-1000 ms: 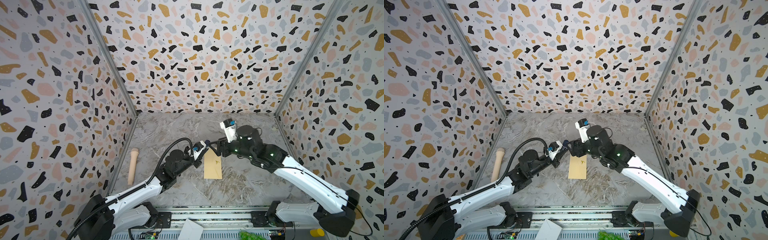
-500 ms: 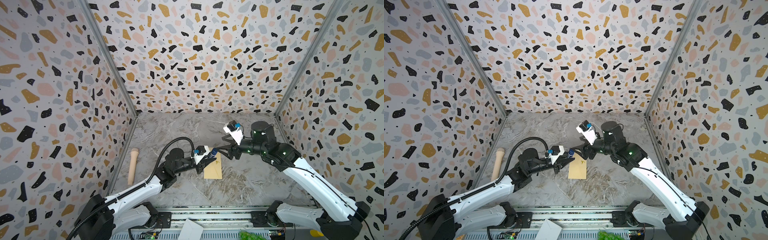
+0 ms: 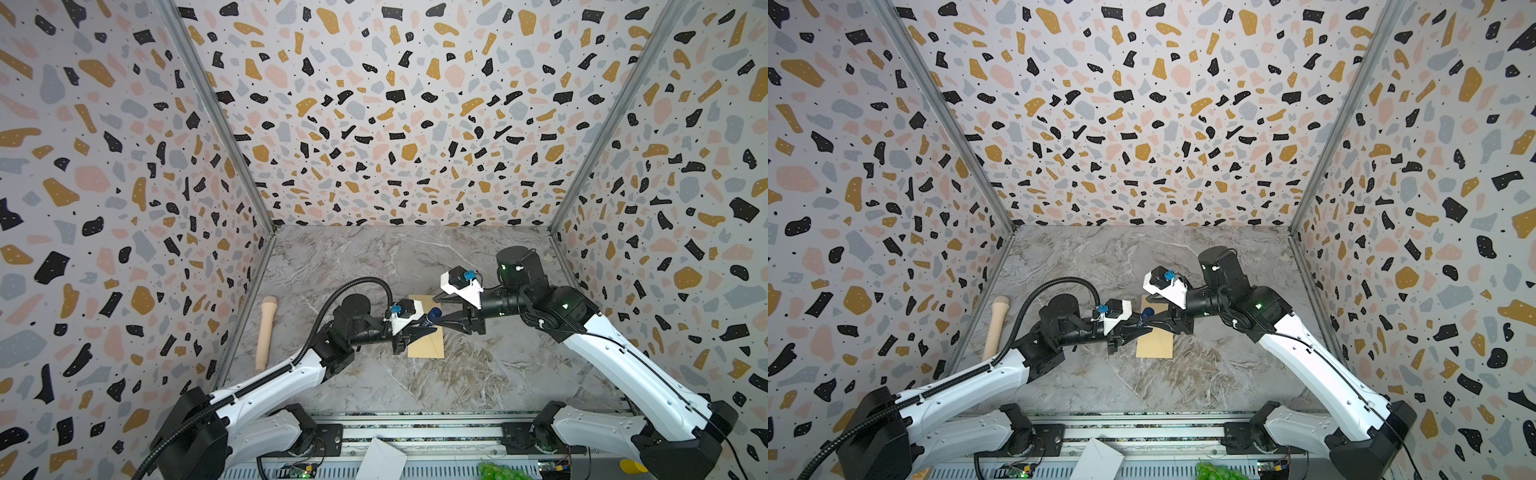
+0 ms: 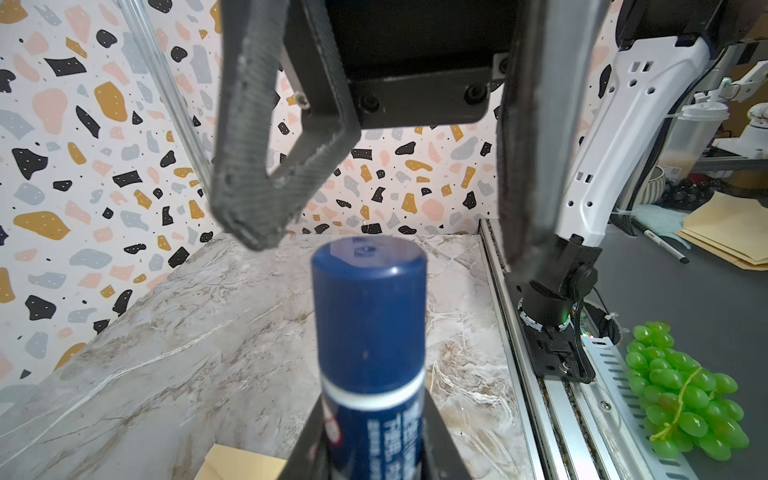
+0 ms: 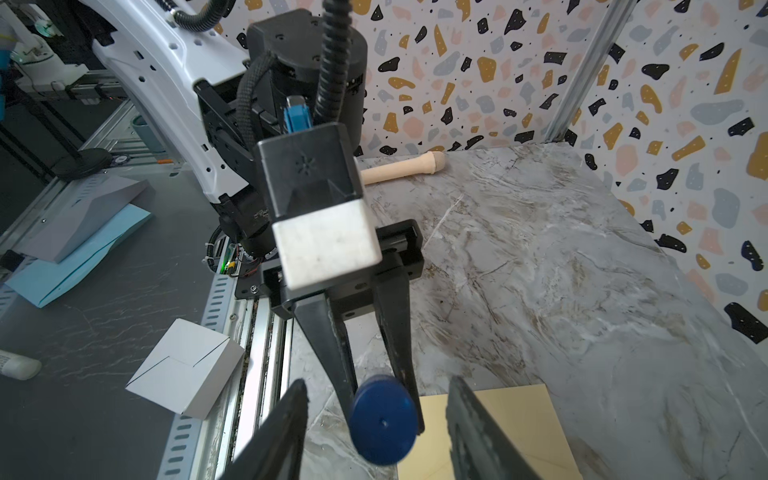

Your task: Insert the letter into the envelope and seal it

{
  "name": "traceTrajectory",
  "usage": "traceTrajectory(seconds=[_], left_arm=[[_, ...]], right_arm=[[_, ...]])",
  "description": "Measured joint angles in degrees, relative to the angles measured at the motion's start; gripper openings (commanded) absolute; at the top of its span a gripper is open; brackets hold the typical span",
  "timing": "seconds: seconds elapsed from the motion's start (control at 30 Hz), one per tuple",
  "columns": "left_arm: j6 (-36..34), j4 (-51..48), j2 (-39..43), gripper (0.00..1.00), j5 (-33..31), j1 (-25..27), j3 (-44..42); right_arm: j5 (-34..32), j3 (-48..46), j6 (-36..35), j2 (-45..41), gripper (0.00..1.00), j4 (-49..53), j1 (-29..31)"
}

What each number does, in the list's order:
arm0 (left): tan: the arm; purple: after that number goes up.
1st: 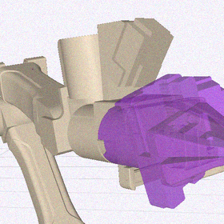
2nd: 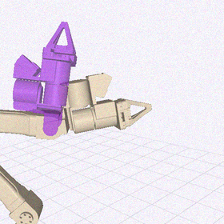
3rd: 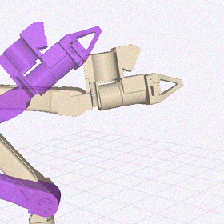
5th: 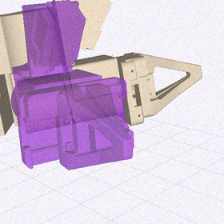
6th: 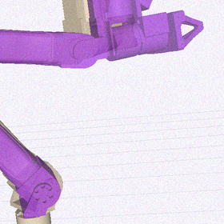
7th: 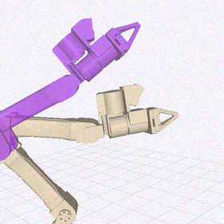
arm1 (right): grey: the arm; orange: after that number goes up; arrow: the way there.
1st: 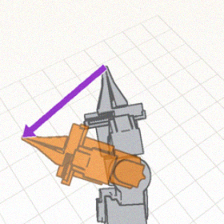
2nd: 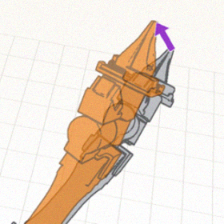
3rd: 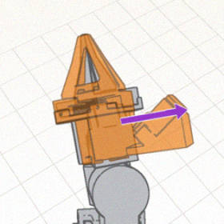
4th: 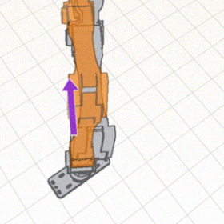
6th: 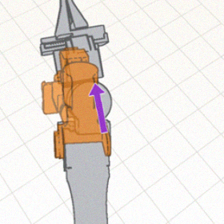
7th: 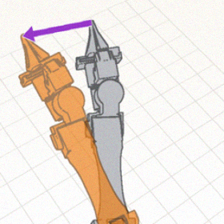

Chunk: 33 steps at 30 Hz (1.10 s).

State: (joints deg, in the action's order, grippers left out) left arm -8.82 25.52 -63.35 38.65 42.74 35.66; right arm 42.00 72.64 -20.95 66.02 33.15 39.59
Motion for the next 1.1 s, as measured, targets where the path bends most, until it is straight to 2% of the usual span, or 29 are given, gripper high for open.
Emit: traceTrajectory(seconds=[0.1, 0.2, 0.4, 0.47, 0.57, 0.67, 0.8, 0.9, 1.0, 1.1], left_arm=[[-0.11, 0.00, 0.00, 0.00, 0.07, 0.00, 0.02], [-0.17, 0.02, 0.00, 0.00, 0.09, 0.00, 0.00], [0.00, -0.17, 0.00, 0.00, -0.07, 0.00, 0.00], [0.28, -0.07, 0.02, 0.00, -0.52, 0.00, 0.00], [1.44, 0.76, 0.02, 0.00, -3.87, 0.00, 0.00], [2.93, 1.73, 0.02, 0.00, -10.01, 0.02, -0.02], [3.96, 1.68, 0.00, 0.00, -20.20, 0.07, -0.07], [4.20, 1.46, -0.11, 0.00, -25.81, 0.07, -0.52], [4.42, 1.44, -0.48, 0.00, -30.23, 0.02, -1.31], [4.59, 1.49, -0.55, 0.00, -33.75, 0.02, -2.75]], right_arm=[[0.48, 0.00, -0.61, 1.16, 0.36, 0.79, -0.02], [0.70, 0.00, -0.85, 2.03, 0.35, 1.27, -0.02], [0.76, 0.00, -1.01, 2.54, 0.11, 1.29, -0.02], [0.66, 0.00, -0.15, 2.54, 0.00, 0.90, -0.11], [-1.36, -0.68, 4.74, 2.43, 0.00, -1.99, -0.09], [-9.09, -1.68, 15.56, 2.43, 0.00, -6.75, 1.73], [-28.39, -1.46, 35.19, 4.11, 0.00, -11.04, 8.52], [-41.94, 0.39, 46.14, 7.72, 0.00, -12.37, 13.92], [-49.55, 2.67, 52.87, 11.93, 0.00, -12.63, 16.48], [-52.15, 2.95, 57.00, 14.43, 0.00, -13.46, 17.29]])
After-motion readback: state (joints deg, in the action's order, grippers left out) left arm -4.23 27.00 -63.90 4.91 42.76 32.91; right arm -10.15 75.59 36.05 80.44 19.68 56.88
